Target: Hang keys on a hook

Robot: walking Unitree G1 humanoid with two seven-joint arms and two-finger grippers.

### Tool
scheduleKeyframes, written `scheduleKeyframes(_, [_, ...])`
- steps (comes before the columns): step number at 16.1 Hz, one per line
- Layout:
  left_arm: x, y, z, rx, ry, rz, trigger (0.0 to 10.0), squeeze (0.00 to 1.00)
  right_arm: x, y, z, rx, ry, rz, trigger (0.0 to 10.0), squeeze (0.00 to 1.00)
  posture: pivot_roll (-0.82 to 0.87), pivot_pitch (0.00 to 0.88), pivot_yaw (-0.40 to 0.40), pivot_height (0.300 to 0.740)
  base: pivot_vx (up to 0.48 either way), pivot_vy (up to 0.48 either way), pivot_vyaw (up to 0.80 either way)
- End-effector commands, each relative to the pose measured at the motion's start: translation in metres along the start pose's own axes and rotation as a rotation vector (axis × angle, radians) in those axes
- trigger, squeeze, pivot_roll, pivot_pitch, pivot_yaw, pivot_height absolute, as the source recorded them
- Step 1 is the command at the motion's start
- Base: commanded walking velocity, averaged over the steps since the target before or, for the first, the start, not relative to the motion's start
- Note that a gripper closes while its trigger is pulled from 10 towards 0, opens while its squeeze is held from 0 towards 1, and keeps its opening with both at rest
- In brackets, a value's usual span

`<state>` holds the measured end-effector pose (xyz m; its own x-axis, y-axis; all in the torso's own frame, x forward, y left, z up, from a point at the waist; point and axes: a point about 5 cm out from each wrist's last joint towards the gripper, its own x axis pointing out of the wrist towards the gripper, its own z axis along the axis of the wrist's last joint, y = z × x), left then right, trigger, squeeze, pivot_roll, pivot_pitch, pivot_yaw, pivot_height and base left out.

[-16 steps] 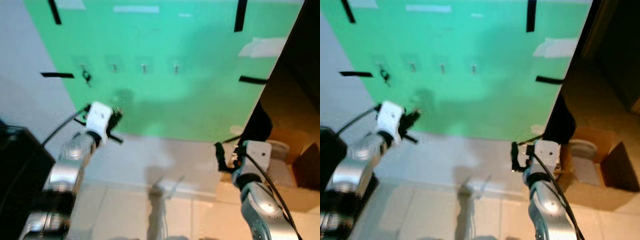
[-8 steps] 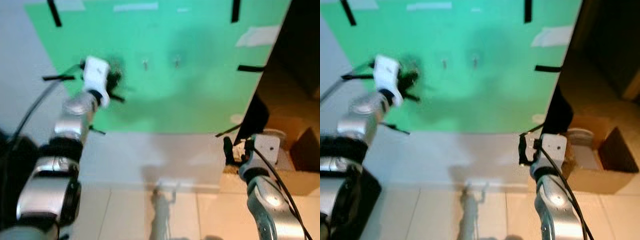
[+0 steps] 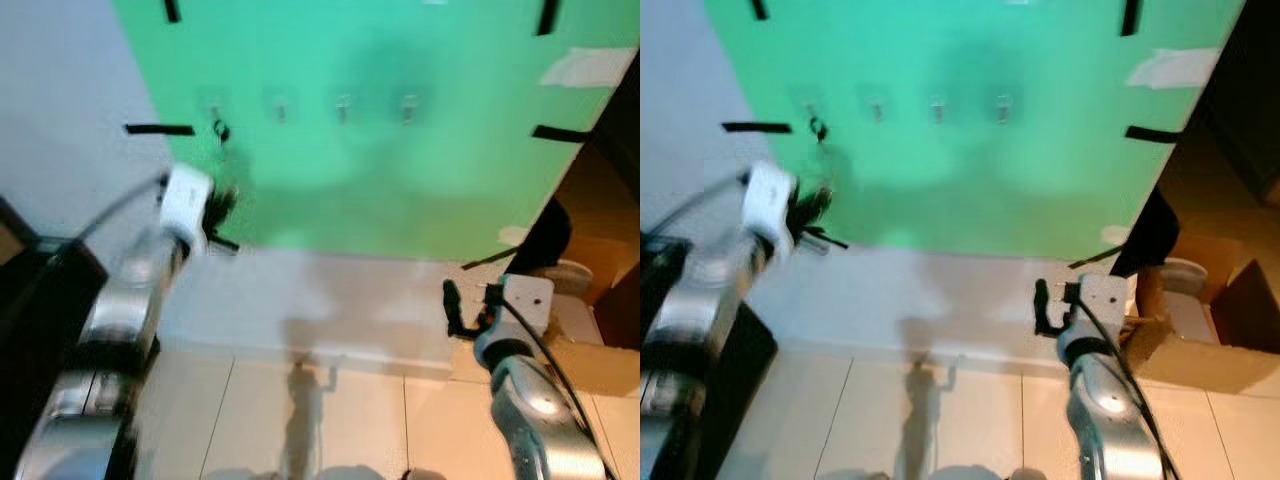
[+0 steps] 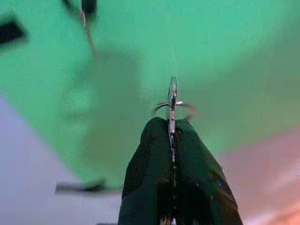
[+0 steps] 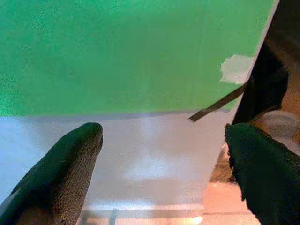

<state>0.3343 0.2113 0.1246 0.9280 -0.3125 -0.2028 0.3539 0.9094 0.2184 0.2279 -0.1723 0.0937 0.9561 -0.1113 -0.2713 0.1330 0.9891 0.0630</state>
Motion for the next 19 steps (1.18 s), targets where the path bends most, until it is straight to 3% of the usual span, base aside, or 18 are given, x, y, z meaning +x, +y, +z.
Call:
scheduleKeyframes(1, [-0.001, -0.007, 0.01, 0.06, -0.031, -0.014, 10.0, 0.0, -0.002, -0.001, 0.0, 0.012, -0.001, -0.008, 10.0, 0.0, -0.13, 0.0, 0.079, 0.74, 0.0, 0.326, -0.8])
scheduleKeyframes(2, [-0.01, -0.016, -0.006, 0.088, 0.005, -0.018, 10.0, 0.0, -0.003, -0.001, -0.001, 0.014, 0.0, -0.011, 10.0, 0.0, -0.11, 0.0, 0.073, 0.74, 0.0, 0.33, -0.8])
scheduleKeyframes(4, [-0.02, -0.03, -0.016, 0.079, 0.023, -0.024, 10.0, 0.0, -0.002, 0.004, -0.001, 0.014, -0.001, 0.003, 10.0, 0.0, -0.11, 0.0, 0.071, 0.74, 0.0, 0.33, -0.8])
scheduleKeyframes(8, [-0.019, -0.032, -0.008, 0.04, 0.0, 0.027, 10.0, 0.0, 0.005, 0.007, 0.002, 0.013, -0.015, 0.005, 10.0, 0.0, -0.1, 0.0, 0.075, 0.74, 0.0, 0.413, -0.77])
scheduleKeyframes(11, [-0.019, -0.033, -0.005, -0.01, -0.005, 0.09, 10.0, 0.0, 0.008, 0.01, 0.002, 0.04, -0.017, -0.002, 10.0, 0.0, -0.08, 0.0, 0.067, 0.74, 0.0, 0.41, 0.0])
scheduleKeyframes(16, [-0.02, -0.038, 0.004, -0.074, -0.074, 0.13, 10.0, 0.0, 0.01, 0.016, 0.003, 0.07, -0.03, 0.031, 10.0, 0.0, -0.08, 0.0, 0.066, 0.74, 0.0, 0.0, 0.0])
scheduleKeyframes(18, [-0.019, -0.035, 0.01, -0.079, -0.098, 0.126, 10.0, 0.0, 0.01, 0.018, 0.006, 0.133, -0.036, 0.044, 10.0, 0.0, -0.07, 0.0, 0.057, 0.74, 0.0, 0.0, 0.0])
scheduleKeyframes(19, [-0.018, -0.033, 0.012, -0.097, -0.111, 0.122, 10.0, 0.0, 0.011, 0.019, 0.009, 0.118, -0.054, 0.06, 10.0, 0.0, -0.07, 0.0, 0.055, 0.74, 0.0, 0.0, 0.0])
